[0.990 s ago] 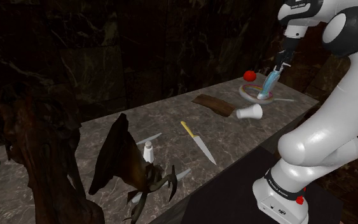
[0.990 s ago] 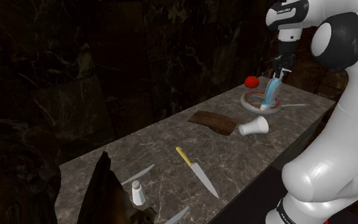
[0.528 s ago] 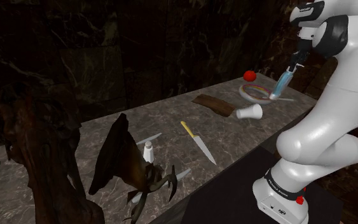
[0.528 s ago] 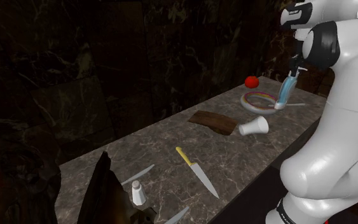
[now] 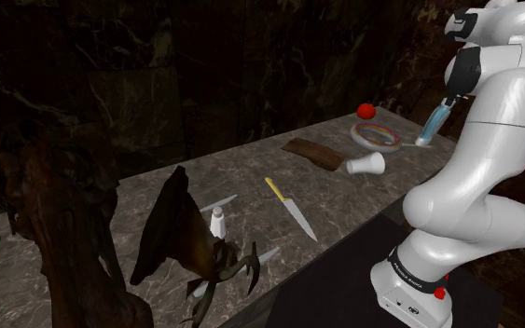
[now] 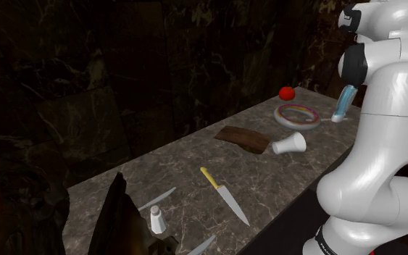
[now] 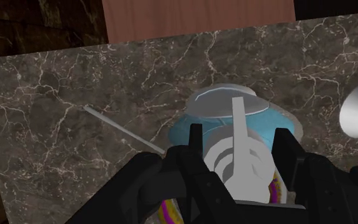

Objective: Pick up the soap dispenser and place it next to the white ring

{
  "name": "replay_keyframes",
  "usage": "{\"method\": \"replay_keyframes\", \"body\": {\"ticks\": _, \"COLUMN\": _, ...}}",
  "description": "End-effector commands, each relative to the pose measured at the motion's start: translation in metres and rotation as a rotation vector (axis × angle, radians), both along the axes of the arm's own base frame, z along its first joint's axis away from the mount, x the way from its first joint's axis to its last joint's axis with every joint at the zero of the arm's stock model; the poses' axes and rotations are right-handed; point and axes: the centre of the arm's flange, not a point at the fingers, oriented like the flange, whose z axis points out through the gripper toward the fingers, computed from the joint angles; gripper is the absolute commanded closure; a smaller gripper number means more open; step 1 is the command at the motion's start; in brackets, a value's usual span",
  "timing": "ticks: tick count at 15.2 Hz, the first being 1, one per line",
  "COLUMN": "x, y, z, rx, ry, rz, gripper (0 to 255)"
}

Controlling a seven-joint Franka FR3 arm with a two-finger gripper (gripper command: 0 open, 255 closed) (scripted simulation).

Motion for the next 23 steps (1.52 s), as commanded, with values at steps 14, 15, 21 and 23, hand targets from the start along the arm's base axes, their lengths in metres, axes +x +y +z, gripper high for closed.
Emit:
{"method": "replay_keyframes", "body": {"ticks": 14, "x": -0.01, "y": -0.011, "z": -0.074, "rx": 0.0, "ry": 0.0, "rz": 0.002, "gripper": 255}}
{"method": "replay_keyframes", "body": {"ticks": 15, "x": -0.01, "y": -0.011, "z": -0.079, "rx": 0.0, "ry": 0.0, "rz": 0.002, "gripper": 255}}
{"method": "replay_keyframes", "body": {"ticks": 21, "x": -0.01, "y": -0.011, "z": -0.11, "rx": 0.0, "ry": 0.0, "rz": 0.002, "gripper": 255}}
{"method": "replay_keyframes", "body": {"ticks": 23, "x": -0.01, "y": -0.01, "z": -0.11, "rx": 0.0, "ry": 0.0, "rz": 0.002, "gripper": 255}}
